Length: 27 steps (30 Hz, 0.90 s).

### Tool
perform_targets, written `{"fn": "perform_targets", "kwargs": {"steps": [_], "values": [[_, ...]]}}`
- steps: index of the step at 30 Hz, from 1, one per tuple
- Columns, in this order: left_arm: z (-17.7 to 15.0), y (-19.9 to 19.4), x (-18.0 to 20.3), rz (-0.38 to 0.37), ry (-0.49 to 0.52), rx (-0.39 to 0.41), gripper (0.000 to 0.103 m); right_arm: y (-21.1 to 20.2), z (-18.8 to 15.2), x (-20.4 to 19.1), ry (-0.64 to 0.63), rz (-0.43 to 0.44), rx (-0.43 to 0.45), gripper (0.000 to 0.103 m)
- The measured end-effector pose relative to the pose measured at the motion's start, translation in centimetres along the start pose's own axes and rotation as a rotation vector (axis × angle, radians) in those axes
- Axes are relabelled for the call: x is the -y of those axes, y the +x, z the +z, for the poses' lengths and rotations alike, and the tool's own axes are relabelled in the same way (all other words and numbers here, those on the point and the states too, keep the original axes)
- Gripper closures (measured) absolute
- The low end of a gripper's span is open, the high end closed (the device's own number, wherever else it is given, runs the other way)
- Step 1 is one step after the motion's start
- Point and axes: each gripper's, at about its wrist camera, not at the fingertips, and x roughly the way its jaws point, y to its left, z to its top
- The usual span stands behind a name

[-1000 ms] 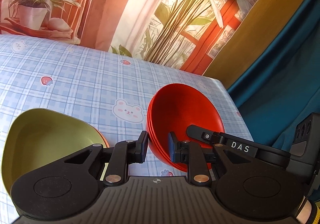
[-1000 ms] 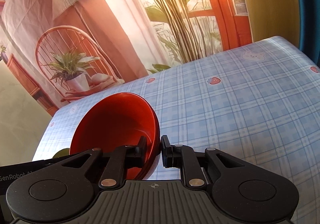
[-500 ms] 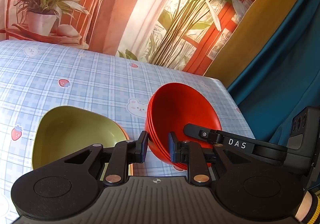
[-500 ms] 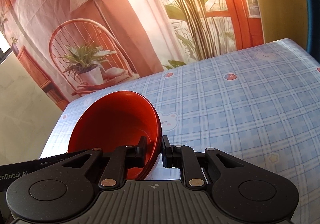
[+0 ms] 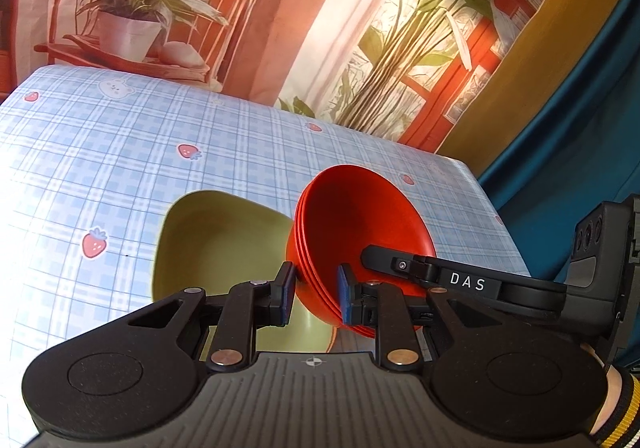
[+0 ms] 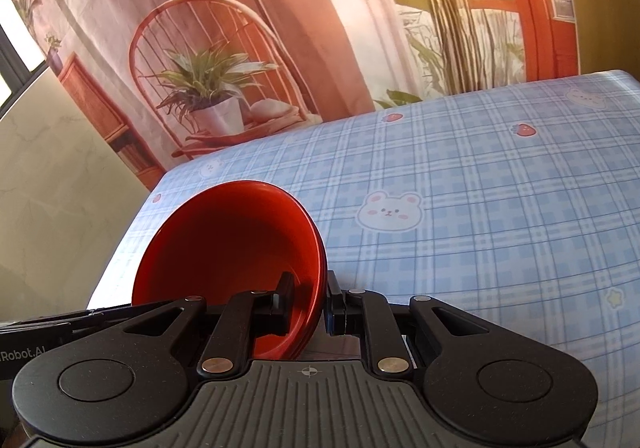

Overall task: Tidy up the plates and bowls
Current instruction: 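Lower the red bowls onto the green plate stack with both grippers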

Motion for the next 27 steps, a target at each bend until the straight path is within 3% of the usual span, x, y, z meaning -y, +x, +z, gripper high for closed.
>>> {"fn": "perform_targets", "kwargs": {"steps": [16,27], "values": [[-1.0,-1.0,-4.9,0.066,-0.074,0.006,0.08,4.7,-1.9,-4.4,-0.049,0.034,-0.096,0.088],[-1.8,-0.3,-6.4,0.032,-0.119,-0.008,0.08,5.9,-3.1,-4.5,-0.062,0.015,-0.144,0.088]]}}
